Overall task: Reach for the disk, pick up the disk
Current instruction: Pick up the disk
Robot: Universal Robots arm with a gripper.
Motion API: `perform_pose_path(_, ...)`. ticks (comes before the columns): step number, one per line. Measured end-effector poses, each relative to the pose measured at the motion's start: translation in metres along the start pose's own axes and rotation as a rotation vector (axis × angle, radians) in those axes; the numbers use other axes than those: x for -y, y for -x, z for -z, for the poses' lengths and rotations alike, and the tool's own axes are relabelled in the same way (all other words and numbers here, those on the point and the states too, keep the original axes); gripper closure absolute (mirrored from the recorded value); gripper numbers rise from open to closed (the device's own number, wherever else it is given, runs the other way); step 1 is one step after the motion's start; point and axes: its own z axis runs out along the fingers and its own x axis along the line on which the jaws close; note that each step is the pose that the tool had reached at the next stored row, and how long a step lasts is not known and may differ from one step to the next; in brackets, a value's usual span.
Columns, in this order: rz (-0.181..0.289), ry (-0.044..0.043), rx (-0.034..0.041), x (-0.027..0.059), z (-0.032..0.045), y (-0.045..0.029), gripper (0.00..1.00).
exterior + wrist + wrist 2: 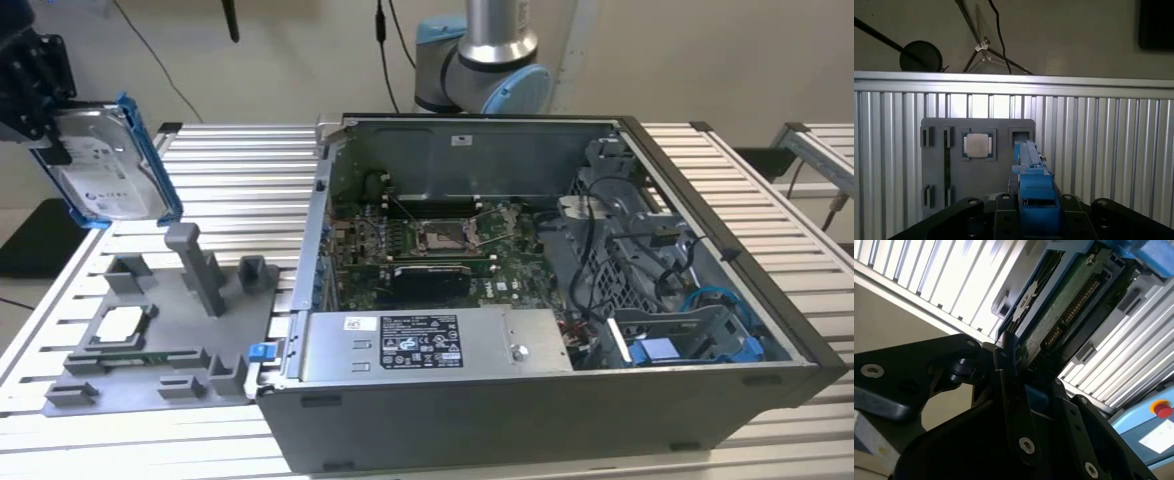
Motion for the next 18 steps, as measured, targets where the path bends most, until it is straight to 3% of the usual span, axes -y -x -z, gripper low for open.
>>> perform_pose_path(18,0.0,0.0,0.0,-0.0003,0.028,0.0014,1.0)
